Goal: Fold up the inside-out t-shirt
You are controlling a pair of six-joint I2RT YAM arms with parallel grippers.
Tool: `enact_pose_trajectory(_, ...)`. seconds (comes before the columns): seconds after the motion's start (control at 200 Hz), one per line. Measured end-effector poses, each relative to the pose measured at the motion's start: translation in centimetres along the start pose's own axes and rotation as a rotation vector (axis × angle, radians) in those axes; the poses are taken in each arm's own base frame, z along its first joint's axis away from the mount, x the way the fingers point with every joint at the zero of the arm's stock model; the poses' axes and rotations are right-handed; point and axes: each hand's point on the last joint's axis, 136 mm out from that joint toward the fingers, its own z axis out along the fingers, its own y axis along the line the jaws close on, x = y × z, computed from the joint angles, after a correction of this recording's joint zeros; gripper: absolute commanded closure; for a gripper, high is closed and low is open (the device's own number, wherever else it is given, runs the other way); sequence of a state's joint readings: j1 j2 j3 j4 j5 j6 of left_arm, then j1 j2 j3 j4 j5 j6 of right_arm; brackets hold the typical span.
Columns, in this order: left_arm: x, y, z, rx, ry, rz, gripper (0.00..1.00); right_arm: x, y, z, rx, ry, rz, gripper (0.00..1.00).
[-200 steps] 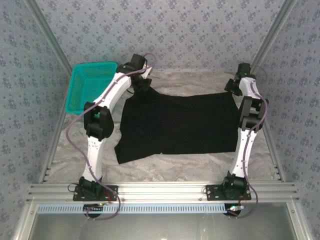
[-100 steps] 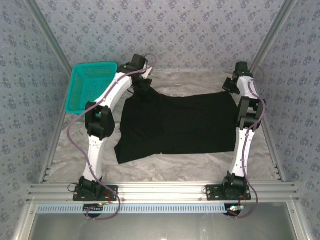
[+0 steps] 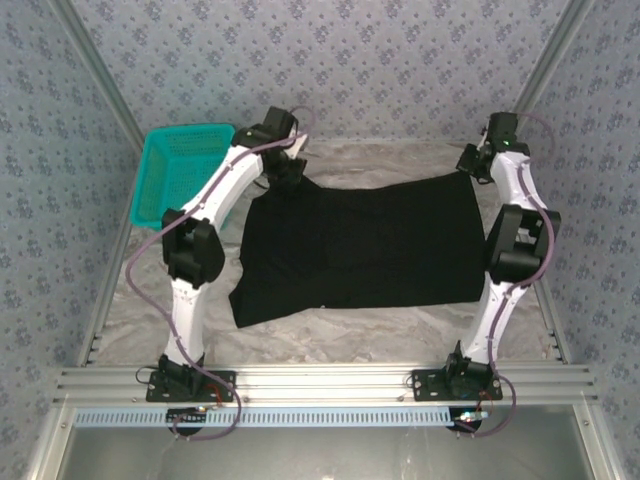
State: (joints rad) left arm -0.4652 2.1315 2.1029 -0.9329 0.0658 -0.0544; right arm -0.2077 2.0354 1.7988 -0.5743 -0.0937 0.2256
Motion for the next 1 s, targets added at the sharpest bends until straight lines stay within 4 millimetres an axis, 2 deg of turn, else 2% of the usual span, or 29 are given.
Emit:
enact_pose_trajectory(0.1,3.6,-2.3,-2.4,0.018,0.033,0.008,0.99,1.4,-1.2,-2.1,0.022,-0.001,-0.011,1.00)
enact_pose_trajectory(0.165,6.1,-3.8,-4.2,0.033,0.049,0.018,0.99,3.3,-2.6,-2.9,0.057,0.020,-0.011,1.00)
enact_pose_trajectory(0.25,9.5,-5.1,-5.3,0.047,0.080,0.026,0.99,6.0,-4.4,-3.2,0.106,0.062,0.004,1.00)
enact_pose_trajectory(0.38,14.8,-6.1,-4.6,0.050,0.178,0.023,0.99,10.2,-7.4,-2.8,0.186,0.141,0.041,1.00)
enact_pose_trajectory(0.515,19.3,-6.5,-2.7,0.033,0.286,0.003,0.99,13.1,-9.6,-2.3,0.261,0.200,0.077,1.00)
enact_pose_trajectory(0.645,21.5,-7.3,-2.0,0.035,0.326,0.003,0.99,14.6,-10.5,-2.0,0.298,0.227,0.100,1.00)
enact_pose_trajectory(0.814,22.3,-7.9,-1.3,0.037,0.329,0.012,0.99,17.0,-11.3,-1.6,0.332,0.274,0.118,0.97)
enact_pose_trajectory(0.889,22.6,-7.9,-0.9,0.037,0.329,0.012,0.97,17.8,-11.6,-1.2,0.342,0.298,0.124,0.90)
enact_pose_trajectory(0.999,23.3,-7.9,-0.3,0.039,0.347,0.008,0.90,18.4,-12.0,-0.8,0.362,0.313,0.135,0.73)
